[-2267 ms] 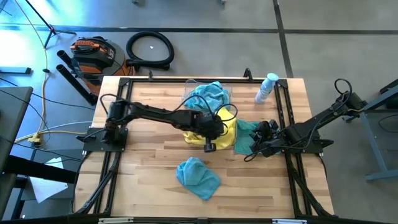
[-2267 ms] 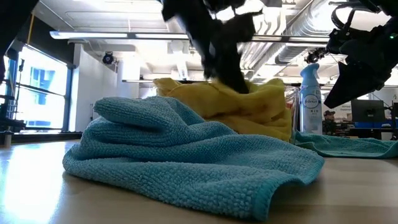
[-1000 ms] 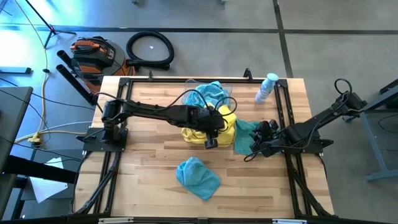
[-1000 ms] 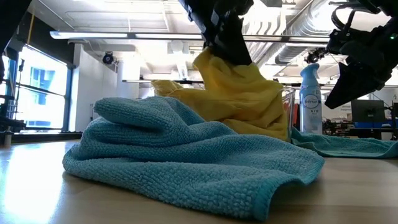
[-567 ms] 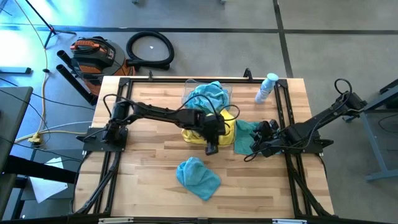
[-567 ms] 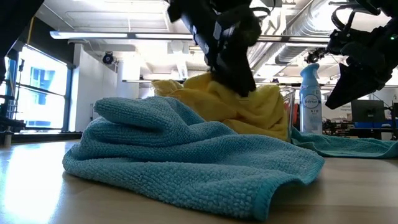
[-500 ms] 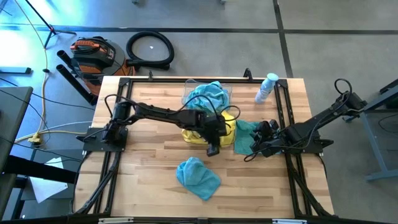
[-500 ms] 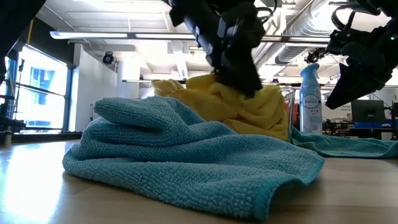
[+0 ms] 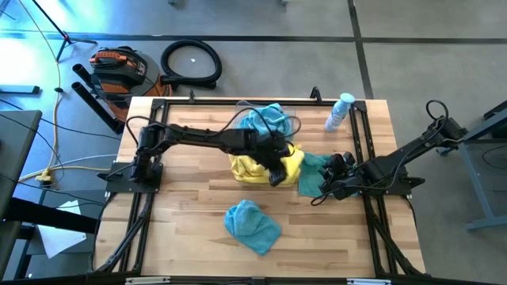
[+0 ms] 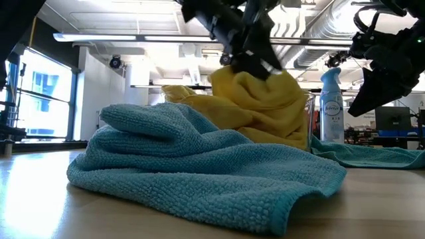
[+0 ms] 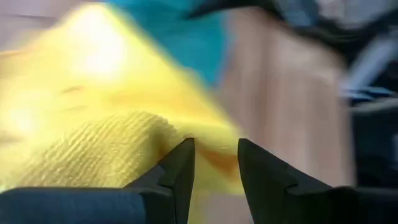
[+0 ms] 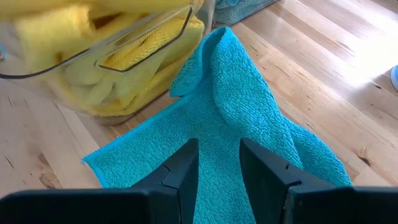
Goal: Sort microfiber towel by color & place in baskets
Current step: Put the yellow towel into the bottom transparent bin
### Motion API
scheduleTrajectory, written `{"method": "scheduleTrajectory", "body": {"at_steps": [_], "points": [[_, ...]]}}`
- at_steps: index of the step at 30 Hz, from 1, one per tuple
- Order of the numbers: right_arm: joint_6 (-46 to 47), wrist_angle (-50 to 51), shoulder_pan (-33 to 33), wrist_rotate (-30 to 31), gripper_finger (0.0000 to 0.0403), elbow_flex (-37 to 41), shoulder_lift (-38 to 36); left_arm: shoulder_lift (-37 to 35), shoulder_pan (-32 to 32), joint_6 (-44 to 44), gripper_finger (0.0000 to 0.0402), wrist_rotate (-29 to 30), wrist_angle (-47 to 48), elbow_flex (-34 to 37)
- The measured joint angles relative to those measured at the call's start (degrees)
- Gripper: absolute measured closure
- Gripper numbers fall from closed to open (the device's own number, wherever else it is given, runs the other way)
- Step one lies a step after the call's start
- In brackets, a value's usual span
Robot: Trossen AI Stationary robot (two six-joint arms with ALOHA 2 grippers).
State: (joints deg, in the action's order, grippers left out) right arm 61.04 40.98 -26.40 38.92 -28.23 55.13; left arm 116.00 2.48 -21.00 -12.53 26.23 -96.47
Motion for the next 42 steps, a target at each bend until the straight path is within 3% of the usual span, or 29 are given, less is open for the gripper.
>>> {"method": "scheduleTrajectory", "body": {"at_steps": [5,11,16,23,30,35,42], "points": [[0.0,0.12,-0.02,-0.02,0.029,0.0,-0.02,-1.58,0.21,2.08,0.0291,13.09,4.75,-0.01],[0.0,0.23,-0.02,-0.04,0.029,0.0,-0.01,-1.92,-0.84,1.73,0.0291,9.5,-1.39,0.04],[0.0,0.27,-0.01,-0.07,0.029,0.0,-0.02,-1.91,-0.1,2.06,0.0291,14.86,2.09,0.0],[-0.02,0.27,-0.02,-0.04,0.029,0.0,-0.02,-1.9,0.38,4.78,0.0293,14.61,2.02,0.0],[0.43,0.27,-0.02,-0.07,0.029,0.0,-0.01,-1.9,0.46,2.42,0.0391,14.73,2.2,0.0],[0.07,0.3,-0.02,-0.07,0.029,0.0,-0.02,-2.27,0.2,1.68,0.0398,13.35,2.45,-0.7],[0.0,0.88,-0.02,-0.07,0.029,0.0,-0.02,-7.06,-1.28,4.91,0.0401,10.7,-4.97,-0.81]]}}
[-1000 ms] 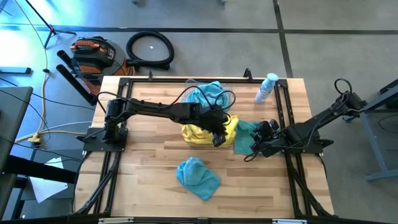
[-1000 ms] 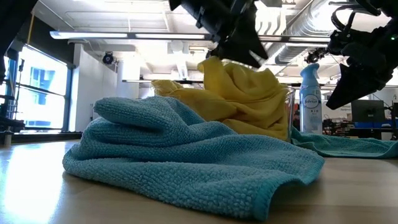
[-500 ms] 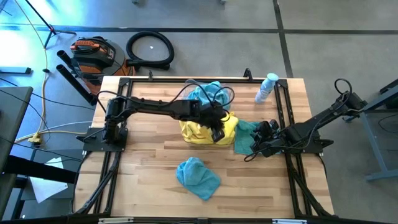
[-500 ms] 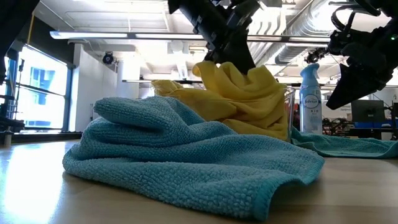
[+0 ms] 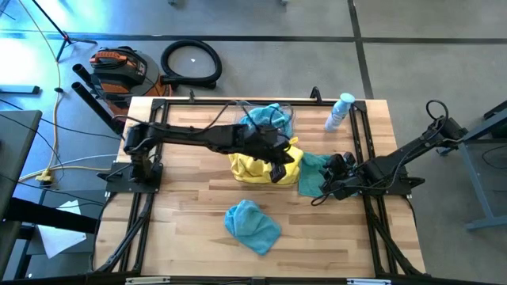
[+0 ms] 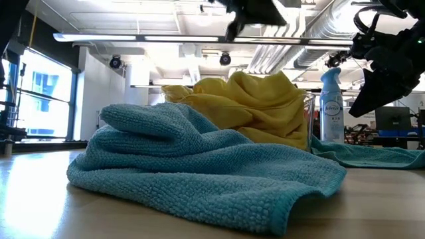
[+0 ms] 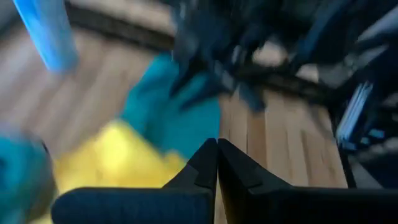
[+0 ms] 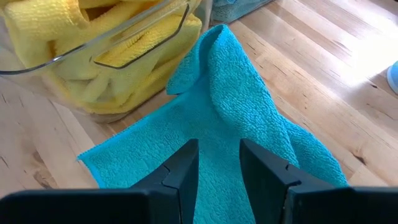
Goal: Sort microfiber towel by color & place in baskets
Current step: Put the yellow towel into the bottom transparent bin
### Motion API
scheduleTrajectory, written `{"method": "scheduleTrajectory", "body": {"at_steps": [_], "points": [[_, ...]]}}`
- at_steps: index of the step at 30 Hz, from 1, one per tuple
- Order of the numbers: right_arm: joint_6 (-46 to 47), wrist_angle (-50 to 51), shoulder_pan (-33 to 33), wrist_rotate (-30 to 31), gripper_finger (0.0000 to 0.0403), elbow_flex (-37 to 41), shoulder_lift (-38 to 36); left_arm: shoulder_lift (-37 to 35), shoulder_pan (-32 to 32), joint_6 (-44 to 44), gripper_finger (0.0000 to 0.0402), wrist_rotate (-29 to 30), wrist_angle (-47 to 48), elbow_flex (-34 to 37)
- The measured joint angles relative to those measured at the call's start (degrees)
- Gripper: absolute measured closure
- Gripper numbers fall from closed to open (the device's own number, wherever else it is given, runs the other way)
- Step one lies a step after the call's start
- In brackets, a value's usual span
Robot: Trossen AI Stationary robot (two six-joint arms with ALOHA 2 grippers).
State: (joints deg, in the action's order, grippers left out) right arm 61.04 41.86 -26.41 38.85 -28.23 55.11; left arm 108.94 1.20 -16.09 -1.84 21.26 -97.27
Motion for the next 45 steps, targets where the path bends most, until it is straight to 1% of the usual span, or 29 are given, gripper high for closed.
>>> {"method": "scheduleTrajectory", "body": {"at_steps": [3,6,10,13,16,19,21,23,26,30,33,39,45], "points": [[0.0,0.16,0.0,0.0,0.029,0.0,0.0,-1.51,-0.48,3.68,0.0401,4.13,-3.01,-0.19],[0.0,0.15,0.01,0.0,0.029,0.0,0.01,-2.11,-0.66,8.23,0.0401,8.3,0.02,-0.17],[0.0,0.15,0.01,0.0,0.029,0.0,0.01,-1.2,-0.62,9.51,0.0401,10.65,10.37,0.0],[0.0,0.18,0.0,0.02,0.029,0.0,0.0,-0.03,0.09,7.0,0.0401,11.74,16.88,0.76],[0.0,0.18,0.0,0.11,0.029,0.0,0.0,1.26,0.82,5.7,0.0401,12.12,15.82,3.94],[0.0,0.06,0.01,0.11,0.029,0.0,0.0,3.27,1.05,4.97,0.0401,12.24,10.98,8.13],[0.14,-0.35,0.01,0.12,0.029,0.0,0.12,4.64,1.15,3.47,0.0401,11.3,8.49,10.7],[0.17,-0.41,0.0,0.13,0.029,0.0,0.12,6.0,1.16,2.35,0.0401,10.14,5.67,12.5],[0.17,-0.35,0.0,0.15,0.029,0.0,0.22,6.94,1.19,1.34,0.0401,10.03,3.24,14.14],[0.17,-0.34,0.0,0.13,0.029,0.0,0.24,6.43,1.19,1.17,0.0401,10.79,3.54,14.29],[0.2,-0.36,0.02,0.15,0.029,0.0,0.24,5.21,1.15,1.19,0.0401,11.38,4.23,12.99],[0.38,-0.5,0.01,0.15,0.029,0.0,0.24,1.82,0.85,1.21,0.0401,11.44,5.0,10.95],[0.44,-0.47,0.0,0.15,0.029,0.0,0.24,-1.97,0.67,1.97,0.0401,11.44,6.95,10.84]]}}
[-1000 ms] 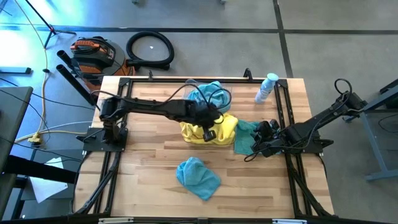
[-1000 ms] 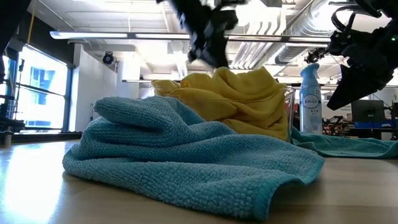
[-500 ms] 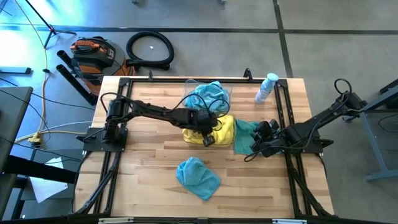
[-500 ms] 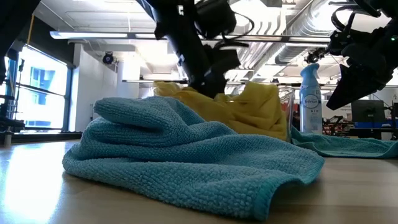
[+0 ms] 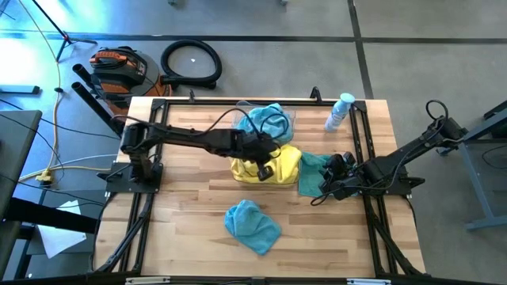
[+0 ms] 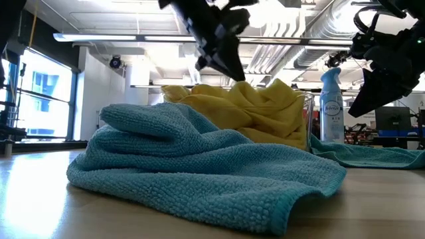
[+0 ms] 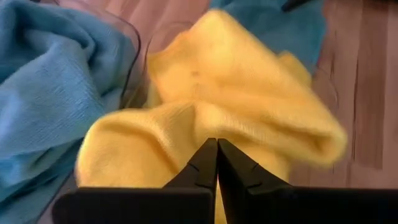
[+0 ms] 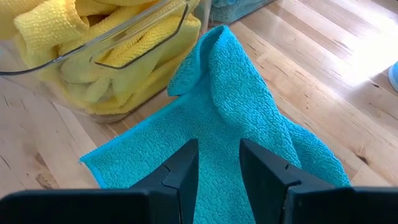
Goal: Sort microfiber towel by color & place in baskets
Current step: Put the yellow towel into the bottom transparent bin, then put the blue towel into the top transparent bin
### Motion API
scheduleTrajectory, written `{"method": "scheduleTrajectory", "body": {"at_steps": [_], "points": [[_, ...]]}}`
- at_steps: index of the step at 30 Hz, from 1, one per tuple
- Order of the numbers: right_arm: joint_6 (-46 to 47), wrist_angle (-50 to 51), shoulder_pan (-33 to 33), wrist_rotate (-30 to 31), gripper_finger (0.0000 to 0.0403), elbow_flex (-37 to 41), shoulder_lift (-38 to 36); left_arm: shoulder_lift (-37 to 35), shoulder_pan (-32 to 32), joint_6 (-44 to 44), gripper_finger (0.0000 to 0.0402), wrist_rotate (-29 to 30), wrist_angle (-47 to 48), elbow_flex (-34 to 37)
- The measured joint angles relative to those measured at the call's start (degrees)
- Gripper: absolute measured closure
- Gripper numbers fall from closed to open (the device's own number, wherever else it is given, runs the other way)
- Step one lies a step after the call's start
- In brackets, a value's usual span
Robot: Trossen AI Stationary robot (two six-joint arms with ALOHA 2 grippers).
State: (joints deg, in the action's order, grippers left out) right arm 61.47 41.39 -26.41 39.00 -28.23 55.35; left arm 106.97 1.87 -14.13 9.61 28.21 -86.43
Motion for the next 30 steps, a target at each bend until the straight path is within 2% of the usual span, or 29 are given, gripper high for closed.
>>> {"method": "scheduleTrajectory", "body": {"at_steps": [4,7,11,16,24,26,30], "points": [[0.0,0.02,0.0,0.02,0.029,0.0,0.0,-2.82,-1.33,4.32,0.0401,0.42,5.01,0.01],[0.06,0.0,0.0,0.0,0.029,0.0,0.0,-5.28,-3.2,6.19,0.0401,0.76,5.08,2.59],[0.44,-0.18,0.0,-0.02,0.029,0.0,0.23,-11.39,-5.07,5.37,0.0401,2.75,1.43,11.84],[0.48,-0.24,0.02,-0.08,0.029,0.0,1.19,-23.72,-5.89,-0.91,0.0401,7.87,-1.41,26.03],[-10.35,-1.85,0.47,-0.13,0.0289,0.0,1.7,-43.64,-9.46,-5.3,0.0401,10.8,-6.68,42.73],[-13.19,-4.4,1.4,-0.43,0.0284,0.0,1.7,-46.69,-10.32,-5.36,0.0401,10.84,-9.32,46.14],[-20.08,-10.31,5.03,-5.5,0.0256,0.0,1.83,-50.47,-11.45,-5.89,0.0401,10.82,-13.39,51.38]]}}
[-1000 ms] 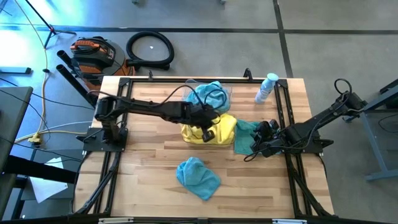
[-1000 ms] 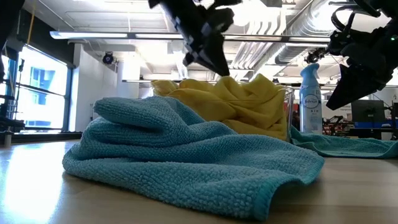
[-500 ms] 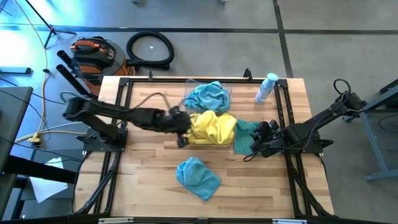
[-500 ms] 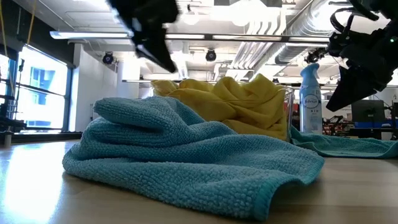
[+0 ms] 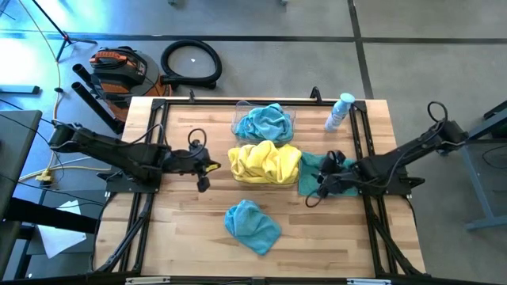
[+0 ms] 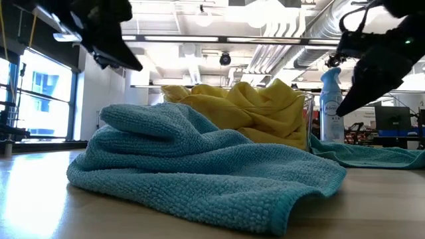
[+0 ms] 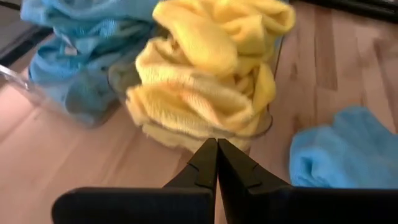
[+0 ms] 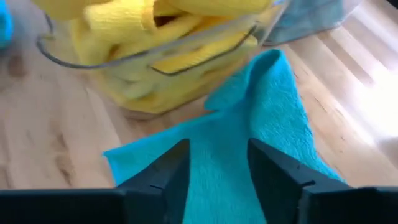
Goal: Sort microfiber towel by color & place in baskets
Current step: Put the blue towel into the top transparent bin
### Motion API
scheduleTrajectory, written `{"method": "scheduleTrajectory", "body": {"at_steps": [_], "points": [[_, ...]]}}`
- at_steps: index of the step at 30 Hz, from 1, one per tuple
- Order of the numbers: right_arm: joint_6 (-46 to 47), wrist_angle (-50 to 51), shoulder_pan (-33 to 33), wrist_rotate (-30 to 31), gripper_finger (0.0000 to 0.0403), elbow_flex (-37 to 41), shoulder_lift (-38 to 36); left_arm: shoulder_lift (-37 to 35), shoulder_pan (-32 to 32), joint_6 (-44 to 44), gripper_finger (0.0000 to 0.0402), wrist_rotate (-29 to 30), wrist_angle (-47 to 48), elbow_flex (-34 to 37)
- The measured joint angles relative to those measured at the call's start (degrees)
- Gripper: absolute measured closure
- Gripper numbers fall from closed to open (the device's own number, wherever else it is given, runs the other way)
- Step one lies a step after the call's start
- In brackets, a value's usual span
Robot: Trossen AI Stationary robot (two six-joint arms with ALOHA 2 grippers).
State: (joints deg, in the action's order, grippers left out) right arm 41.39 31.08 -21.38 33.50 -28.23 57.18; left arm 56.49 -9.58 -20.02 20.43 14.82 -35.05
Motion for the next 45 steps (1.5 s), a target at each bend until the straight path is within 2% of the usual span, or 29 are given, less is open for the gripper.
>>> {"method": "scheduleTrajectory", "body": {"at_steps": [7,11,16,21,24,26,30,32,33,37,41,45], "points": [[-11.19,-1.71,8.27,-5.37,0.0176,0.0,4.77,-0.68,-0.03,-2.48,0.0401,-0.02,0.19,2.73],[-17.78,-2.45,12.6,-8.37,0.0145,0.0,8.53,-0.66,-0.03,-3.38,0.0401,-0.18,0.14,3.28],[-25.3,-3.72,16.4,-11.88,0.0138,0.0,13.84,-0.68,-0.03,-3.44,0.0401,-0.25,0.19,3.28],[-25.57,-4.96,19.67,-17.93,0.0142,-0.34,19.65,-0.68,-0.03,-3.88,0.0401,-0.28,0.17,3.28],[-23.29,-5.12,20.55,-20.46,0.0164,-0.63,22.01,-0.68,-0.5,-3.9,0.0401,-0.27,0.28,3.28],[-23.14,-5.0,20.62,-21.62,0.0194,-0.7,22.35,-0.68,-0.99,-3.9,0.0401,-0.28,0.27,3.28],[-22.16,-2.78,20.28,-24.18,0.0304,-0.62,21.08,-0.68,-1.91,-3.88,0.0401,-0.33,0.47,3.28],[-21.09,1.21,20.25,-25.99,0.0369,-0.51,19.16,-0.68,-2.2,-3.88,0.0401,-0.35,0.74,3.28],[-20.44,4.19,20.21,-26.6,0.0385,-0.85,18.13,-0.68,-2.27,-3.88,0.0401,-0.4,0.79,3.28],[-15.52,19.94,20.02,-25.56,0.0382,-4.34,12.96,-0.68,-2.28,-3.86,0.0401,-1.98,0.96,3.26],[-10.47,30.41,18.73,-20.73,0.0397,-10.78,7.97,-0.68,-2.28,-3.87,0.0401,-4.81,1.87,3.24],[-3.36,31.65,17.77,-12.66,0.0395,-19.41,4.51,-0.68,-2.28,-3.89,0.0401,-5.31,1.98,3.24]]}}
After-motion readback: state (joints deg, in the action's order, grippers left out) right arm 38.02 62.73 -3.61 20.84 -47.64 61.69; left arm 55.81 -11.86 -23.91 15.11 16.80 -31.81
